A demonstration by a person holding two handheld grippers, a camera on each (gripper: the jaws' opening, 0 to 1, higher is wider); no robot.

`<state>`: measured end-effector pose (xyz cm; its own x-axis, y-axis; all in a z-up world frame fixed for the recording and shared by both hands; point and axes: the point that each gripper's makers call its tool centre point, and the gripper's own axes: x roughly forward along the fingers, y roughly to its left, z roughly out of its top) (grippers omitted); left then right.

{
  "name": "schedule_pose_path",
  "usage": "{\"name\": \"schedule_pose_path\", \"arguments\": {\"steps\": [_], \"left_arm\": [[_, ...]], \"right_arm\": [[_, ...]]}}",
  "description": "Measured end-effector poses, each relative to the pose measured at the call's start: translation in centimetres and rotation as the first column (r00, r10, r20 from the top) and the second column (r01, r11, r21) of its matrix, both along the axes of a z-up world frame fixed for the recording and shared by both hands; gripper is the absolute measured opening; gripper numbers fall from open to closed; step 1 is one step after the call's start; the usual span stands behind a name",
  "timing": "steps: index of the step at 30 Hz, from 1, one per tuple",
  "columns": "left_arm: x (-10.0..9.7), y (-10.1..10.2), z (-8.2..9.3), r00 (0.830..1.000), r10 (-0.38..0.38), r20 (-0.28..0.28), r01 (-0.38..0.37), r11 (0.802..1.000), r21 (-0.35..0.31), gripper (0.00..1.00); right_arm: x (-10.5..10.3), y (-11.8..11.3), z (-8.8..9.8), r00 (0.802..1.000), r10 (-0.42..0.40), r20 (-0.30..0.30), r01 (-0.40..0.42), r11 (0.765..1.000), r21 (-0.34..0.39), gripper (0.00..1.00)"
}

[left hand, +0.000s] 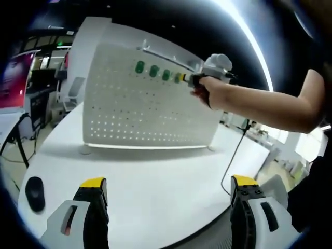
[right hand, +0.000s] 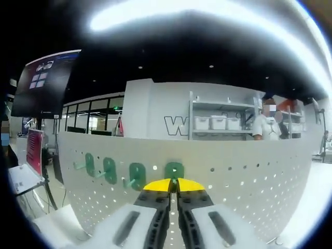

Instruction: Insert the hook assembly into the mounting plate slot until the hook locks in place.

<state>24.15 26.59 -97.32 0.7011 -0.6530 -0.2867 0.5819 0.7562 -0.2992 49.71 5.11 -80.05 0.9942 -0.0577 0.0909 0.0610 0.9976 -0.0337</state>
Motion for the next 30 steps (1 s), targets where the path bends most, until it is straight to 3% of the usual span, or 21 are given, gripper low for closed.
{"name": "schedule_pose_path", "arguments": {"steps": [13,17,22,30], "left_arm": [[0.0,0.1,0.0,1.000,0.003,0.000,-0.003,1.000,-0.002,1.00],[0.1,0.2,0.4,1.000,0.011,0.003,-0.011,0.999,-0.033,1.00],[0.0,0.1,0.4,1.000,0.002,0.006,-0.002,1.000,-0.024,1.00],[0.0,0.2,0.5,1.000,0.006,0.009,-0.006,1.000,-0.029,1.00]], "right_arm": [[0.3,-0.1,-0.7,1.000,-0.017,-0.014,0.017,1.000,-0.002,0.00],[0.4,-0.1,-0.7,1.000,-0.014,-0.022,0.014,1.000,-0.009,0.00],[0.8,-0.1,-0.7,0.998,0.003,-0.061,-0.004,1.000,-0.021,0.01],[-0.4,-0.2,0.5,0.999,0.012,-0.042,-0.012,1.000,-0.011,0.10]]}}
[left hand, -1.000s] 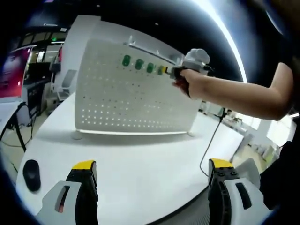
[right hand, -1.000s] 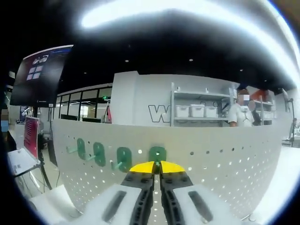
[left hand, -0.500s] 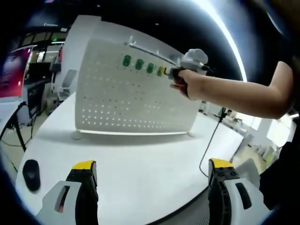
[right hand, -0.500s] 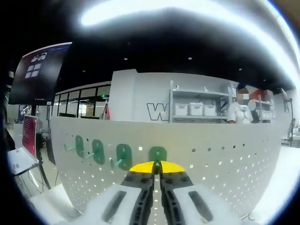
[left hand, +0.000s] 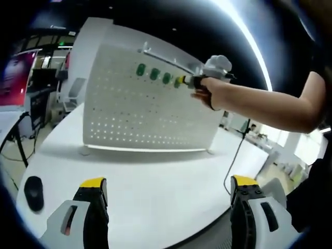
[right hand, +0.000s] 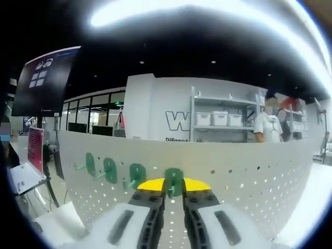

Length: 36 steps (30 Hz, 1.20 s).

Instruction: Insert the hook assembly into the mounting plate slot until the hook locks in place.

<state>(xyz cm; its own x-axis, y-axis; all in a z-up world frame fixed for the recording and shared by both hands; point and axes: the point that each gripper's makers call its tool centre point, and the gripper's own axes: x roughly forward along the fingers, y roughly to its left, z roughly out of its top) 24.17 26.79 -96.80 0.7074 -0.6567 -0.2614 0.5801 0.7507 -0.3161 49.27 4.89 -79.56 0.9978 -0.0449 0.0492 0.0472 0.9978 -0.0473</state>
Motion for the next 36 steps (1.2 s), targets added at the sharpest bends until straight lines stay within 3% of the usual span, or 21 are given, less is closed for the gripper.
{"name": "schedule_pose_path", "arguments": {"steps": [4,11,16,20,22,28,31,36], "left_arm": [[0.0,0.1,0.2,1.000,0.004,0.007,-0.004,1.000,-0.008,1.00],[-0.1,0.1,0.2,1.000,0.004,0.007,-0.004,1.000,-0.001,1.00],[-0.1,0.1,0.1,1.000,0.004,0.008,-0.004,1.000,-0.001,1.00],[-0.2,0.1,0.3,1.000,0.005,0.009,-0.005,1.000,-0.007,1.00],[-0.1,0.1,0.6,1.000,0.017,0.016,-0.016,0.999,-0.032,1.00],[-0.2,0.1,0.5,1.000,0.013,0.013,-0.012,1.000,-0.019,1.00],[-0.2,0.0,0.4,1.000,0.009,0.013,-0.009,1.000,-0.014,1.00],[-0.3,-0.1,0.6,1.000,0.006,0.017,-0.006,1.000,-0.020,1.00]], "right_arm": [[-0.9,-0.6,-0.1,1.000,-0.008,-0.002,0.008,1.000,-0.007,0.18],[-2.8,-1.7,-2.3,0.997,-0.023,-0.072,0.022,0.999,-0.026,0.35],[-6.1,-2.5,-4.9,0.991,-0.023,-0.130,0.015,0.998,-0.068,0.40],[-9.4,-3.0,-7.1,0.984,-0.008,-0.175,0.000,0.999,-0.044,0.62],[-11.1,-3.4,-8.0,0.981,-0.013,-0.192,0.002,0.998,-0.057,0.61],[-15.2,-4.3,-10.9,0.963,-0.011,-0.268,-0.002,0.999,-0.049,0.68],[-17.0,-5.1,-11.9,0.948,-0.054,-0.315,0.011,0.991,-0.136,0.69],[-19.3,-4.4,-13.8,0.930,-0.019,-0.367,-0.021,0.994,-0.105,0.80]]}}
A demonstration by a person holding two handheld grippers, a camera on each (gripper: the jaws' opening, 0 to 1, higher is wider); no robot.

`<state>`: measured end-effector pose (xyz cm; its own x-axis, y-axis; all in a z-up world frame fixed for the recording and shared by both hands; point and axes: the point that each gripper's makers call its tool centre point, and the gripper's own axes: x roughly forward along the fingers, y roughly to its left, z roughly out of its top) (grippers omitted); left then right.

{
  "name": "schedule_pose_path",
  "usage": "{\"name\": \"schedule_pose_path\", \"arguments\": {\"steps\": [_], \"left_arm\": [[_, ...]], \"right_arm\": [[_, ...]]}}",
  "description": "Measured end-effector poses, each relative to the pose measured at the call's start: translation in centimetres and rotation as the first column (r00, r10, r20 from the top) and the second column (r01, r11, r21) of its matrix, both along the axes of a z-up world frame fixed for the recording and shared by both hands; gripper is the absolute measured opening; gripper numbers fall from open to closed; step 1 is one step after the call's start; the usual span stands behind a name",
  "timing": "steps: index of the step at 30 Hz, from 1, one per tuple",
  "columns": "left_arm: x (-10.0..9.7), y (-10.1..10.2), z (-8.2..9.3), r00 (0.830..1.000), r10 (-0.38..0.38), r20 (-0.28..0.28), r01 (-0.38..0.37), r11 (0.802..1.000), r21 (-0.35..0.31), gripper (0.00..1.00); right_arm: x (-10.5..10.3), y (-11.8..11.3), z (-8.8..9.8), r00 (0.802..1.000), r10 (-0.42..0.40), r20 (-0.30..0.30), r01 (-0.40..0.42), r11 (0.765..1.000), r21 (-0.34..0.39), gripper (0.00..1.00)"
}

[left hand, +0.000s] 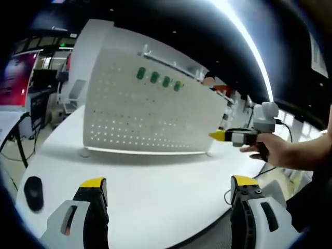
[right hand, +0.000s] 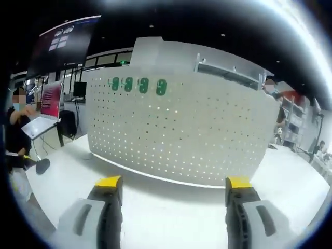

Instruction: Insert the hook assembly into the mounting plate slot until the hook locks in place.

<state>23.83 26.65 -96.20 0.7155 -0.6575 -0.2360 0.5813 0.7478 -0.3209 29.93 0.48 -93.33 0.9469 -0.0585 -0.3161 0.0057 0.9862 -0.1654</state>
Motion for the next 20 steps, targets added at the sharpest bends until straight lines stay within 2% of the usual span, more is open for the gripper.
{"name": "schedule_pose_path", "arguments": {"steps": [4,5,7,10,17,20], "left_arm": [[0.0,-0.1,0.0,1.000,0.000,-0.002,0.000,1.000,0.002,1.00],[-0.1,-0.1,0.0,1.000,0.000,-0.003,0.000,1.000,0.002,1.00],[-0.1,-0.1,0.0,1.000,0.000,-0.002,0.000,1.000,0.003,1.00],[-0.1,-0.1,0.0,1.000,0.001,-0.003,-0.001,1.000,0.003,1.00],[-0.1,-0.1,0.1,1.000,0.000,0.000,0.000,1.000,0.005,1.00],[-0.1,-0.1,0.0,1.000,-0.001,-0.001,0.001,1.000,0.007,1.00]], "right_arm": [[-1.9,0.2,-1.4,0.999,0.006,-0.042,-0.006,1.000,-0.004,0.82],[-2.6,0.4,-2.2,0.997,0.000,-0.076,0.003,0.999,0.039,0.85],[-3.2,0.4,-3.0,0.995,-0.013,-0.098,0.018,0.998,0.059,0.94],[-4.3,0.3,-3.9,0.992,-0.007,-0.129,0.010,1.000,0.022,0.93],[-6.5,0.3,-5.1,0.986,0.002,-0.166,0.001,1.000,0.015,0.94],[-7.3,-0.6,-5.3,0.984,-0.020,-0.177,0.023,1.000,0.015,0.94]]}}
